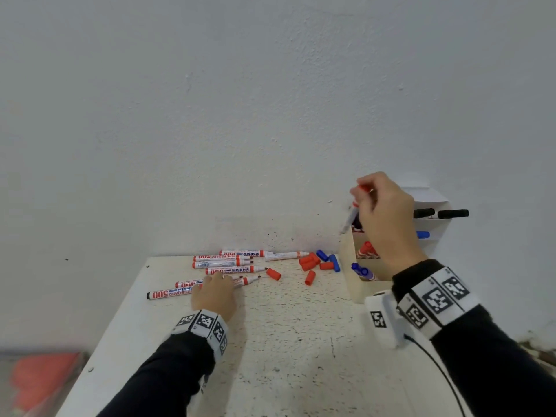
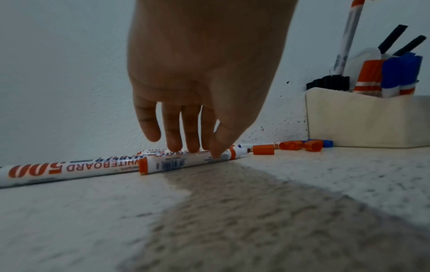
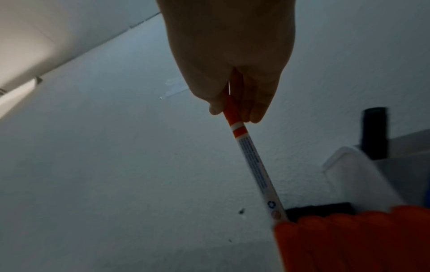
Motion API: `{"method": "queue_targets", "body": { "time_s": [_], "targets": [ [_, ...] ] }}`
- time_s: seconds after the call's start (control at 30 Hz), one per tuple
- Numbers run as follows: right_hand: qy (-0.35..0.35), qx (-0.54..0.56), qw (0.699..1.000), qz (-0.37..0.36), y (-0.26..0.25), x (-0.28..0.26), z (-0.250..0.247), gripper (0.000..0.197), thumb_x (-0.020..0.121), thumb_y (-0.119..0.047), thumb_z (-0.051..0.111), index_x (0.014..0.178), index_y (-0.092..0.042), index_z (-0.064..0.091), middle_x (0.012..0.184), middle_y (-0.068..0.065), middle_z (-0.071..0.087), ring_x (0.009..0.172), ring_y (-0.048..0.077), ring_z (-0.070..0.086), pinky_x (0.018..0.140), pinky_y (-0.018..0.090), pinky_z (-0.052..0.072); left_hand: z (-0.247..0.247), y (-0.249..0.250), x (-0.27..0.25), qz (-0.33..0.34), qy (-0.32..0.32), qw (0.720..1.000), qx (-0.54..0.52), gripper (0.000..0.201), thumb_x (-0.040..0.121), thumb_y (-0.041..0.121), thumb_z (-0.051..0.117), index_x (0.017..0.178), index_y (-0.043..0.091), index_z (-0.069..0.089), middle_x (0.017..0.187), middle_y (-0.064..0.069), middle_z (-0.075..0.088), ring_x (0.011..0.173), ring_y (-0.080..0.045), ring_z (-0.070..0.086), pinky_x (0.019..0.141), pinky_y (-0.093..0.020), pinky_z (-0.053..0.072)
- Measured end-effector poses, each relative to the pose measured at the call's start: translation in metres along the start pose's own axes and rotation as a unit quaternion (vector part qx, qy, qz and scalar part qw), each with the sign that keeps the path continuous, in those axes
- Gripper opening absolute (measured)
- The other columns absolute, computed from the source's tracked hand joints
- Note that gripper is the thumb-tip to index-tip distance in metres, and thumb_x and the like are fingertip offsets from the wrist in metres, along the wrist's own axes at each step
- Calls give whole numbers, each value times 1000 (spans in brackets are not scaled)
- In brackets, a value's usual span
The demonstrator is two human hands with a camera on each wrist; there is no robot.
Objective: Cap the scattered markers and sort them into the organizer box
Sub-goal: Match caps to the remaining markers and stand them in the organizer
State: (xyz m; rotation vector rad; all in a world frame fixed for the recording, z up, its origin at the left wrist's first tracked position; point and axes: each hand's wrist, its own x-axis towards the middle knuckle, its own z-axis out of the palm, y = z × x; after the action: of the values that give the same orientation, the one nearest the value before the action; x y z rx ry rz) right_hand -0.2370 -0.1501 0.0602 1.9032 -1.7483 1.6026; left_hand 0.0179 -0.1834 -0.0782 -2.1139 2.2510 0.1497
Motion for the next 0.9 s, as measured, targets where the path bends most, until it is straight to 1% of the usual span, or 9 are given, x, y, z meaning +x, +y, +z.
{"method": "queue_targets", "body": {
  "time_s": [0.07,0.17,0.23,0.4,0.57,0.63,0.77,0.87,0.9],
  "targets": [
    [-1,-48,999,3,17,3,-7,13,92,-16,54,98,-6,60,88,6,62,83,21,59,76,31,49,1,0,0,1,4,1000,10,44,94,15,44,137,17,38,142,-2,41,133,-21,36,112,-41,29],
    [-46,-75,995,37,40,-2,-6,8,90,-13,56,92,-7,61,86,4,58,85,21,56,75,21,37,0,1,0,0,7,1000,11,45,92,13,47,136,16,39,139,-3,44,130,-20,40,110,-39,33],
    [-91,-89,990,67,51,-9,-1,9,89,-11,58,96,-6,62,91,3,55,87,16,52,76,16,33,0,1,2,0,11,1000,8,42,92,13,47,134,16,41,136,-3,46,126,-19,44,108,-37,37],
    [-183,-128,965,133,66,-17,10,22,91,-18,56,110,-10,62,99,6,65,87,17,59,80,30,51,0,1,2,0,24,1000,9,41,93,16,47,133,18,40,136,-2,45,128,-20,41,108,-39,35],
    [-244,-207,935,151,63,-10,10,28,97,-20,41,106,-11,66,95,8,68,84,22,62,80,40,54,4,1,3,8,39,999,8,37,95,17,47,131,21,40,136,2,47,130,-19,40,110,-40,31],
    [-229,-217,939,135,56,-9,10,29,97,-19,40,109,-11,65,97,9,68,87,24,62,81,40,53,6,1,4,9,39,999,4,39,94,19,49,132,21,39,138,2,46,131,-20,39,111,-41,30],
    [-141,-136,980,45,28,-13,16,22,93,-14,46,103,-9,66,94,5,67,88,18,60,83,31,50,9,1,5,19,35,999,10,36,95,21,48,131,21,43,134,1,48,128,-20,41,110,-41,32],
    [-187,-35,979,72,3,-23,33,18,91,-10,48,96,-9,65,86,0,63,66,7,55,61,10,44,10,5,5,33,40,998,-20,35,95,20,46,129,18,44,130,-1,50,121,-20,47,106,-39,37],
    [-224,-9,970,98,0,-29,42,18,91,-9,47,95,-11,65,84,0,62,60,6,53,54,8,42,10,7,5,39,44,998,-34,34,95,18,46,129,17,43,129,-2,50,118,-19,50,104,-38,40]
  ]
}}
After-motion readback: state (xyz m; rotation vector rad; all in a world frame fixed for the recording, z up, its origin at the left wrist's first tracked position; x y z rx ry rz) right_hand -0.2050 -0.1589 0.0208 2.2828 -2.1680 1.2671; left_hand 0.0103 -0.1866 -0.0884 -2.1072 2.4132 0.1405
